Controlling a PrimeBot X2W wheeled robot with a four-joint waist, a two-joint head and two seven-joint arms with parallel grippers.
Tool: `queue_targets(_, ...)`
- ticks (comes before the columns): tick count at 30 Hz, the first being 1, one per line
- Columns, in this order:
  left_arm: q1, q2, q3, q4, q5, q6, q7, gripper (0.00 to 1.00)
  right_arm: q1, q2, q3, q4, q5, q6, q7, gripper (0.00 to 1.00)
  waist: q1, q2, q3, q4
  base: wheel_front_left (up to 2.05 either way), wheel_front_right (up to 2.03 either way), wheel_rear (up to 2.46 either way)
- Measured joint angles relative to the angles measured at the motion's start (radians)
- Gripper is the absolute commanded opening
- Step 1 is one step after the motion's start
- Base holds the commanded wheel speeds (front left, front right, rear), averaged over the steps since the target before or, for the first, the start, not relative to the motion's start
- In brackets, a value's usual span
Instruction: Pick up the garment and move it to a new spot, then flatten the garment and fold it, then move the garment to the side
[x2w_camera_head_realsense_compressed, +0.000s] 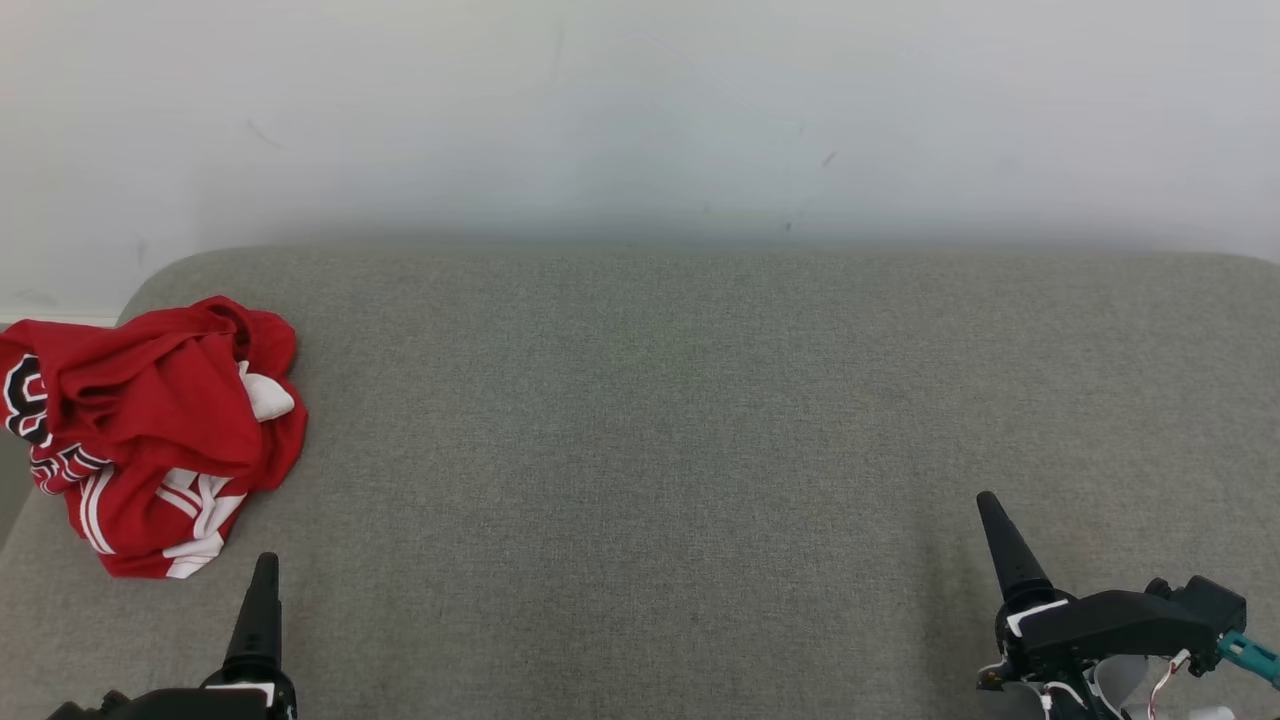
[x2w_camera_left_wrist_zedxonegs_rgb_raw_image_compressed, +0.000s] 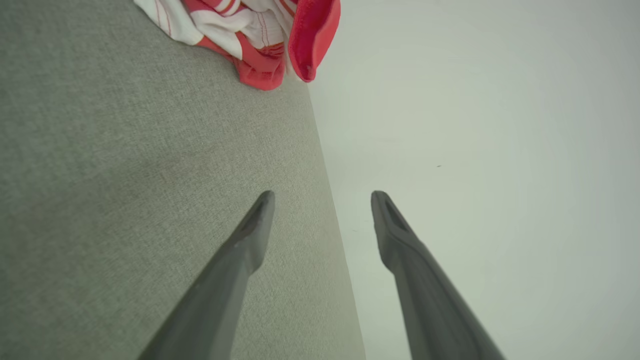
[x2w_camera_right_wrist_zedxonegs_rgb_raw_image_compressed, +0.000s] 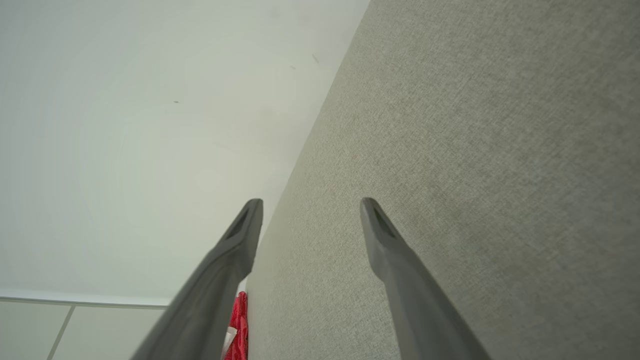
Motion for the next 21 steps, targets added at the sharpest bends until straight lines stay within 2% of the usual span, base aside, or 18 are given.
queue_targets(21,-0.031,0.051,-0.106,0.003,0.251,0.06,-0.072,1.0,-0.022,-0.029,0.073,0.025,-0.254,-0.061,-0.074,1.0,0.0,0.0,-0.006,0.006,0.0,0.0,0.0)
